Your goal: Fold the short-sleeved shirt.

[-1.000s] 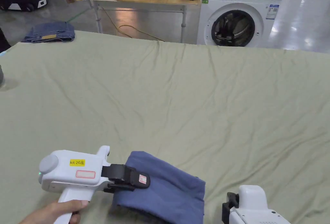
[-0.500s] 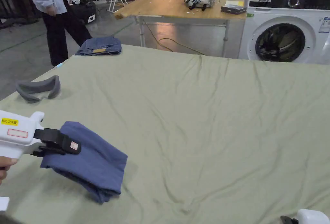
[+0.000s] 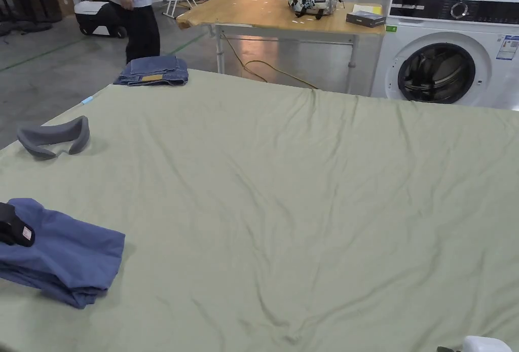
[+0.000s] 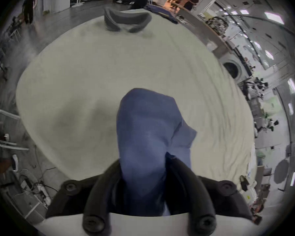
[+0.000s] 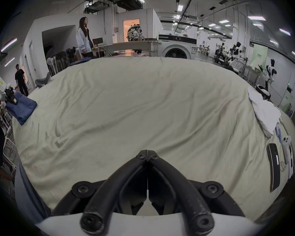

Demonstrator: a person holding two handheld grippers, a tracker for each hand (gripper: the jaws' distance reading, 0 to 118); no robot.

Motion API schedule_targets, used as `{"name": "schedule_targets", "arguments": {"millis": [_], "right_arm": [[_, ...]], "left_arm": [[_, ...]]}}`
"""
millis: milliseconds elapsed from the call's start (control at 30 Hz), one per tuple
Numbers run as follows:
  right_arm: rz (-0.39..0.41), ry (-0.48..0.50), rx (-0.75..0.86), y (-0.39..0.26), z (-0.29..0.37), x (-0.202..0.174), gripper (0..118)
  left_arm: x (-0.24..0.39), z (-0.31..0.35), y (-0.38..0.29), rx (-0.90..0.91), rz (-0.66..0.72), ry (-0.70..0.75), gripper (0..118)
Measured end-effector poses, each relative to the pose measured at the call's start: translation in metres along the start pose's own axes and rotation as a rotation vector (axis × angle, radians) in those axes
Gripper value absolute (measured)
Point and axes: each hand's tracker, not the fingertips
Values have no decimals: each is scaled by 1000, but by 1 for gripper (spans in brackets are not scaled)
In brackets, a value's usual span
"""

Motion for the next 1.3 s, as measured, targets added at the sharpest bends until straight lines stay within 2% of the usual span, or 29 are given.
{"name": "schedule_targets", "arguments": {"millis": [33, 133, 233, 400, 467, 533, 567, 633, 700, 767, 900, 1000, 1133, 1300], "right_arm": [[-1, 0, -1, 0, 0, 0, 0], [0, 2, -1, 1, 0, -1, 0], [2, 2, 9, 3, 1, 0, 0], [-1, 7, 17, 4, 2, 2, 0], [-5, 11, 18, 3, 2, 2, 0], [-12, 15, 18, 3, 1, 3, 0], [-16, 19, 18, 2, 0, 3, 0], [-18, 21, 17, 2, 0, 3, 0], [-22, 24, 21, 2, 1, 4, 0], [-23, 24, 27, 3, 4, 5, 0], [-32, 19, 40, 7, 8, 10, 0], [-40, 8, 55, 9, 10, 14, 0], [-64, -5, 77, 16, 13, 18, 0], [-72, -40, 134, 30, 18, 25, 0]], "left_arm": [[-1, -2, 5, 19, -21, 33, 47], [8, 1, 9, 59, -57, 196, 54], [16, 8, 15, 115, -98, 317, 54], [42, 7, 8, 215, -218, 438, 54], [44, -2, 5, 223, -244, 406, 54], [57, -13, -6, 244, -267, 297, 52], [66, -21, -15, 241, -271, 222, 44], [82, -37, -26, 223, -265, 119, 21], [98, -55, -44, 242, -275, 71, 16], [120, -66, -59, 264, -344, 41, 8], [179, -83, -103, 282, -441, -123, 6], [224, -91, -134, 335, -527, -189, 6], [286, -103, -180, 409, -609, -210, 5], [341, -112, -223, 536, -629, -200, 4]]}}
